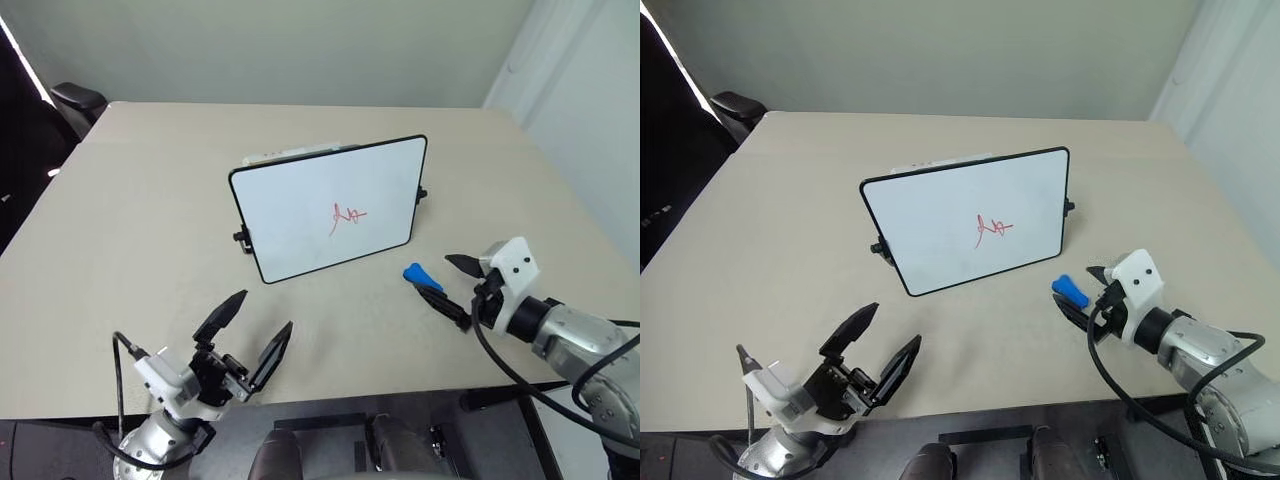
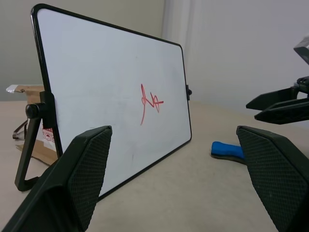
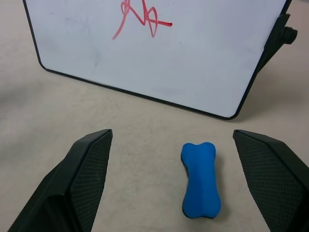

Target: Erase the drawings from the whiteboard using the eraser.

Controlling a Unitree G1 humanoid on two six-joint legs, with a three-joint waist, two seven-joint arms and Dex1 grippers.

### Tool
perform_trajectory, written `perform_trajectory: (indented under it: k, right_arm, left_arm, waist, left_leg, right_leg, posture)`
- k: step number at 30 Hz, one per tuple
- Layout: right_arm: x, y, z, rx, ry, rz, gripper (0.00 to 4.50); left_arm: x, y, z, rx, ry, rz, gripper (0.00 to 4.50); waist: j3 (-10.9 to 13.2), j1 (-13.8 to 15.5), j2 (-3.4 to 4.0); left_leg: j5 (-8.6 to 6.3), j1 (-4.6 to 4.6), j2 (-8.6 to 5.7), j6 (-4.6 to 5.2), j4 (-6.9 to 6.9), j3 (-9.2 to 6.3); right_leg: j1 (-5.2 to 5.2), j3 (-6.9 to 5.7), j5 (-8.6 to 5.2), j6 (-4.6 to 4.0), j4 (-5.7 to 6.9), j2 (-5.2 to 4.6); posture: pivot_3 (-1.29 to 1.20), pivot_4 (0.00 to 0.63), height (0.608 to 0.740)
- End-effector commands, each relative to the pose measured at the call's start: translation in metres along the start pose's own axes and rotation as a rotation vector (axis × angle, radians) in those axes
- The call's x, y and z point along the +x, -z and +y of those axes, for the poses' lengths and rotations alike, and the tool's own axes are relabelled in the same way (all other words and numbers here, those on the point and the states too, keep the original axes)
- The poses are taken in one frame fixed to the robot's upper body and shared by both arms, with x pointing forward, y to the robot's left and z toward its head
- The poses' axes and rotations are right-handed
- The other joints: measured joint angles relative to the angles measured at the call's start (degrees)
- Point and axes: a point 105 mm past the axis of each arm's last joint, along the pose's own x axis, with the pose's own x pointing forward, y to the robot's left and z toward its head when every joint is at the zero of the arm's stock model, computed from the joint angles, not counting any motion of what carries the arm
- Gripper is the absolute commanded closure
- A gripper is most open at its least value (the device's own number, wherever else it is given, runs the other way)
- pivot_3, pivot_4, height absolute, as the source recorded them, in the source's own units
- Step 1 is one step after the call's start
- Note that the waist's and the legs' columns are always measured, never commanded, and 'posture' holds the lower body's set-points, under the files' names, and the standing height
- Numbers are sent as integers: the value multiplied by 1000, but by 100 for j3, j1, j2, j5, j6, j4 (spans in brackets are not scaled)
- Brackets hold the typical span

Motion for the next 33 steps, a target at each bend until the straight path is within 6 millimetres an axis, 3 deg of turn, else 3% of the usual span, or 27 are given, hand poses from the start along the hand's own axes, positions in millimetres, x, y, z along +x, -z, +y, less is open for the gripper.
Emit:
perform_trajectory:
  k: [1,22,33]
  right_arm:
    - [-5,-11,3,-36,-6,-37,278]
    - [-12,-4,-3,22,15,-2,131]
    - [7,9,-20,39,-19,87,131]
  left_arm:
    - [3,-3,-3,6,12,-9,0]
    - [-2,2,-5,-14,19,12,0]
    - [-8,8,22,6,-45,27,0]
  waist:
    - [0,0,0]
    - [0,-1,0]
    - [0,-1,1]
  left_leg:
    - [0,0,0,0,0,0]
    - [-2,0,0,3,1,0]
    - [-3,5,0,3,1,-1]
  right_leg:
    - [0,0,0,0,0,0]
    - [1,0,-3,-1,-1,-1]
    - [2,0,-4,-3,1,0]
  posture:
    - [0,150,740]
    - [0,150,740]
    - [0,150,740]
